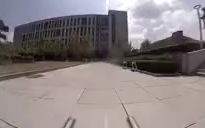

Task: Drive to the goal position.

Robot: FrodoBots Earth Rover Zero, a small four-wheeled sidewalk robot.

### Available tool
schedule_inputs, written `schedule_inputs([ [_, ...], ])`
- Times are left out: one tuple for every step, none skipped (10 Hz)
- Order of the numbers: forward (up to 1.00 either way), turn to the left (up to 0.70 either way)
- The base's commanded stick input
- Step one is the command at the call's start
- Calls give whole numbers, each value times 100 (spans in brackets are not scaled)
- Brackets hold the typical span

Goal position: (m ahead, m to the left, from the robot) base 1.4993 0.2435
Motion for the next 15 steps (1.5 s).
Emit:
schedule_inputs([
  [100,0],
  [100,0],
  [100,0],
  [100,0],
  [100,0],
  [100,0],
  [100,0],
  [100,0],
  [100,0],
  [100,0],
  [100,0],
  [100,0],
  [100,0],
  [100,0],
  [100,0],
])
